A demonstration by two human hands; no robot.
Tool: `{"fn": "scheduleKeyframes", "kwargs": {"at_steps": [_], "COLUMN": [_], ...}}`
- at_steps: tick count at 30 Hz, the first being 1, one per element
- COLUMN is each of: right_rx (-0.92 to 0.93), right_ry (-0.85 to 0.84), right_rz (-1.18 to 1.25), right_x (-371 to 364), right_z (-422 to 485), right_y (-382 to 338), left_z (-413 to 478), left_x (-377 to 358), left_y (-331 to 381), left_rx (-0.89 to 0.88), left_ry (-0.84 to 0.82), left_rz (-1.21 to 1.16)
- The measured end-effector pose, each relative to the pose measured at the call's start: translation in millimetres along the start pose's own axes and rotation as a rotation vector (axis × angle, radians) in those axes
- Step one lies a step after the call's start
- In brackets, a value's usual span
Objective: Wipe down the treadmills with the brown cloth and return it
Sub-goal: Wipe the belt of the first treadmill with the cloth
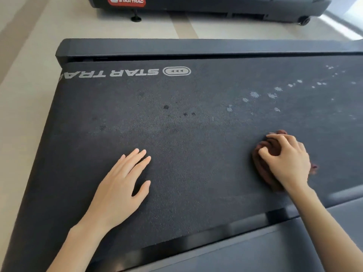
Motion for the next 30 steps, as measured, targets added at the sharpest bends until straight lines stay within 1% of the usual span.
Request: {"fn": "scheduleKeyframes", "kwargs": {"at_steps": [1, 2, 5, 7, 8, 9, 10, 12, 14, 15, 17, 19, 20, 23, 25, 26, 27, 28, 30], "right_rx": [-0.059, -0.055, 0.146, 0.297, 0.333, 0.315, 0.239, -0.015, -0.272, -0.345, -0.367, -0.262, -0.177, 0.146, 0.346, 0.364, 0.300, 0.161, -0.209], "right_ry": [0.033, 0.054, 0.037, 0.000, -0.011, -0.006, 0.021, 0.077, 0.075, 0.081, 0.098, 0.103, 0.102, 0.038, -0.028, -0.040, -0.033, -0.030, 0.008], "right_rz": [-0.024, -0.047, -0.033, -0.014, -0.012, -0.013, -0.019, -0.063, -0.093, -0.099, -0.105, -0.093, -0.090, -0.085, -0.129, -0.171, -0.207, -0.215, -0.154], "right_x": [-0.9, -2.3, -4.0, -1.6, 1.1, 5.8, 12.2, 26.1, 35.4, 37.4, 35.0, 29.3, 26.7, 21.4, 23.7, 25.2, 27.9, 31.1, 36.3], "right_z": [0.1, -5.3, -42.6, -65.9, -68.2, -61.1, -46.2, -6.9, 17.2, 19.9, 9.3, -14.9, -29.2, -65.1, -62.7, -51.1, -34.1, -15.1, 9.4], "right_y": [3.8, -0.6, -23.4, -19.8, -10.7, 3.1, 21.9, 66.8, 104.1, 111.1, 105.3, 83.6, 70.8, 38.2, 32.8, 39.1, 51.4, 68.2, 101.0], "left_z": [11.0, 24.9, 73.0, 95.7, 100.9, 101.9, 100.6, 96.1, 95.0, 96.1, 97.9, 98.1, 97.8, 98.4, 98.1, 97.8, 97.4, 97.0, 96.7], "left_x": [-4.2, -10.1, -34.7, -53.9, -63.1, -71.5, -78.2, -85.0, -85.0, -83.6, -81.2, -80.5, -80.8, -79.4, -80.0, -80.0, -79.8, -79.7, -79.3], "left_y": [10.5, 23.1, 68.1, 98.0, 110.0, 118.9, 125.4, 131.4, 128.2, 126.2, 125.1, 126.9, 128.3, 128.5, 127.8, 127.5, 127.7, 128.0, 127.6], "left_rx": [-0.041, -0.083, -0.181, -0.209, -0.203, -0.189, -0.182, -0.195, -0.213, -0.220, -0.230, -0.229, -0.231, -0.234, -0.235, -0.239, -0.243, -0.246, -0.244], "left_ry": [-0.002, -0.013, -0.056, -0.074, -0.084, -0.095, -0.102, -0.108, -0.099, -0.093, -0.093, -0.094, -0.097, -0.087, -0.102, -0.107, -0.109, -0.111, -0.111], "left_rz": [-0.017, -0.022, -0.007, 0.031, 0.028, 0.016, 0.010, 0.037, 0.040, 0.033, 0.009, -0.013, -0.013, 0.022, 0.047, 0.053, 0.055, 0.056, 0.060]}}
Point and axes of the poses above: each hand's wrist, its own z-axis towards the middle knuckle, its own x-axis out of the back of the hand, y = z × x, the point moved 8 cm from there along z, towards the middle knuckle, and after that the axes turned 12 degrees about -x, right-handed, at the moved point
